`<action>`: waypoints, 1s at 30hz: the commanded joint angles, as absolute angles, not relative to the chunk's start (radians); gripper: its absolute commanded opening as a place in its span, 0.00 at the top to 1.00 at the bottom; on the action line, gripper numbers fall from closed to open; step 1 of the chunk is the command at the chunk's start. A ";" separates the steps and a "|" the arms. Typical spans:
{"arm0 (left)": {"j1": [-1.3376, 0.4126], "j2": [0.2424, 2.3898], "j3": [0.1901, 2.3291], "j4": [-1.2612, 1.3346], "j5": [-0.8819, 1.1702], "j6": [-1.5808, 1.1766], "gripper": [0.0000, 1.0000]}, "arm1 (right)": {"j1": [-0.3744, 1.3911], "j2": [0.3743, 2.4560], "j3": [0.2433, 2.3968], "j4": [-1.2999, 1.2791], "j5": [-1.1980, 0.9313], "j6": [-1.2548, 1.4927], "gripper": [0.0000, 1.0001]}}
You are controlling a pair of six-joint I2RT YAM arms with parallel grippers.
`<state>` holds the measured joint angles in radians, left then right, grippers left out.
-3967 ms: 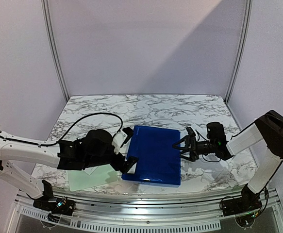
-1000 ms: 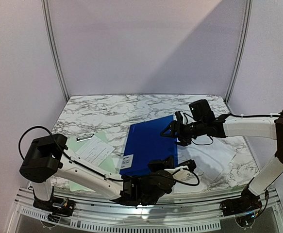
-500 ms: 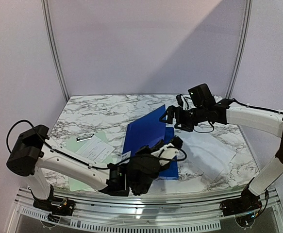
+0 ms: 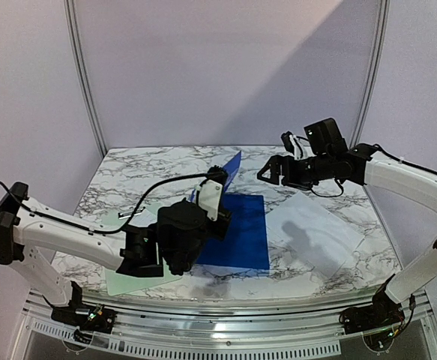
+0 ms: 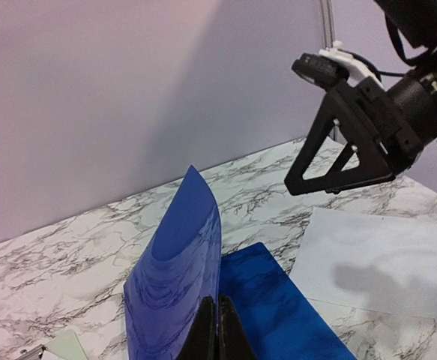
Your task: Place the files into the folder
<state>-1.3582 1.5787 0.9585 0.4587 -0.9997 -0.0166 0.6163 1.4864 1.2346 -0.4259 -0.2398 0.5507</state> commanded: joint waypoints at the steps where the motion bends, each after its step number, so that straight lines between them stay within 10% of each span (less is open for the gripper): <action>1: -1.316 1.494 0.892 0.466 -0.929 -0.173 1.00 | 0.594 1.461 1.201 -0.406 -0.333 0.512 0.01; 30: -1.151 1.051 0.406 1.017 -0.501 -0.441 1.00 | 0.564 1.583 1.212 -0.340 -0.528 0.491 0.16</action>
